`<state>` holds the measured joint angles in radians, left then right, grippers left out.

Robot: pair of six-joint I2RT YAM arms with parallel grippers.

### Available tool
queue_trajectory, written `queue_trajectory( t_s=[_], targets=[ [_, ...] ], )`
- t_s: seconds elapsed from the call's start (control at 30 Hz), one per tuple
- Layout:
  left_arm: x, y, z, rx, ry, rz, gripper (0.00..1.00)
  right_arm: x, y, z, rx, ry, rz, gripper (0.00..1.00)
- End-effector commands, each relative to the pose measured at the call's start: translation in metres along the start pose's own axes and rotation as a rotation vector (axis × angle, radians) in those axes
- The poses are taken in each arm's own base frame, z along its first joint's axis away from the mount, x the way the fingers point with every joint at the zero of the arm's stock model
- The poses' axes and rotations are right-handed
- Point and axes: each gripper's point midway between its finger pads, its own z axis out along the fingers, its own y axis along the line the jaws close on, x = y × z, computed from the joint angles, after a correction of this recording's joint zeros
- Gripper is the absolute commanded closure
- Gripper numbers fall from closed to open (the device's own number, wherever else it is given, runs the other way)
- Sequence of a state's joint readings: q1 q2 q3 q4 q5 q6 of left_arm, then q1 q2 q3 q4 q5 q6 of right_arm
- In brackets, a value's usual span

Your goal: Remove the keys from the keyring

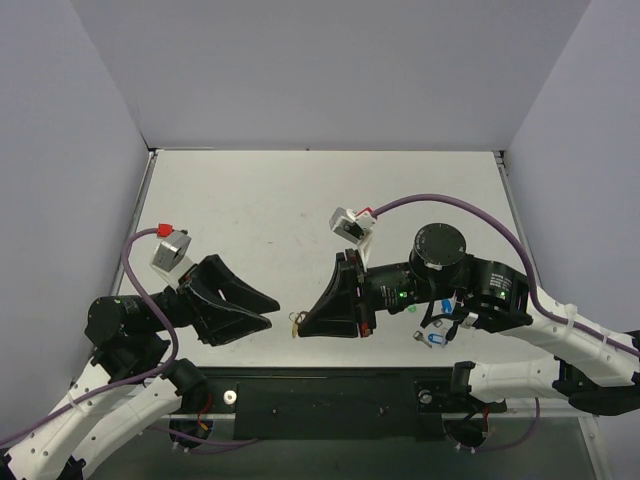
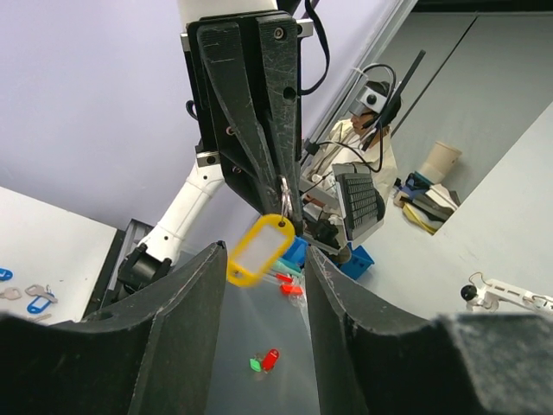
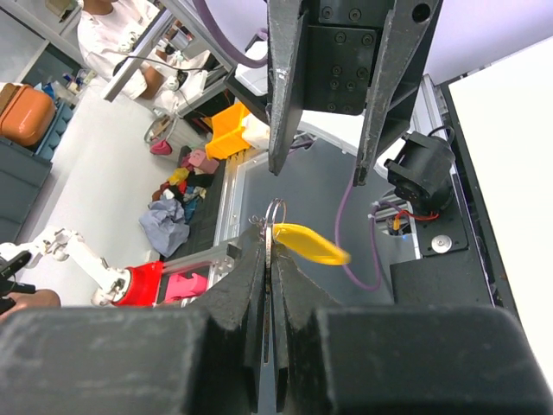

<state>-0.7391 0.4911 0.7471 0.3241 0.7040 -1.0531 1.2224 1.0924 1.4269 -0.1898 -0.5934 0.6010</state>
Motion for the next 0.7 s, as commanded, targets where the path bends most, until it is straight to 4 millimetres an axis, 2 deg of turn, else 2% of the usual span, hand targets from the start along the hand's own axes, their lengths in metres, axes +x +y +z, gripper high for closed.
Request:
queue_trajectory(
  t_s=[0.0, 0.23, 0.67],
  targets=[
    [-0.013, -0.01, 0.002, 0.037, -0.06, 0.026, 0.49, -0.013, 0.009, 0.003, -0.058, -0.046, -0.012, 1.0],
    [-0.018, -0.006, 0.003, 0.033, -0.099, 0.023, 0.5, -0.016, 0.005, 0.007, -0.057, -0.055, 0.008, 1.0],
    [-0.015, 0.001, 0.006, 0.027, -0.092, 0.011, 0.54, -0.021, -0.008, 0.017, -0.042, -0.068, 0.048, 1.0]
  ],
)
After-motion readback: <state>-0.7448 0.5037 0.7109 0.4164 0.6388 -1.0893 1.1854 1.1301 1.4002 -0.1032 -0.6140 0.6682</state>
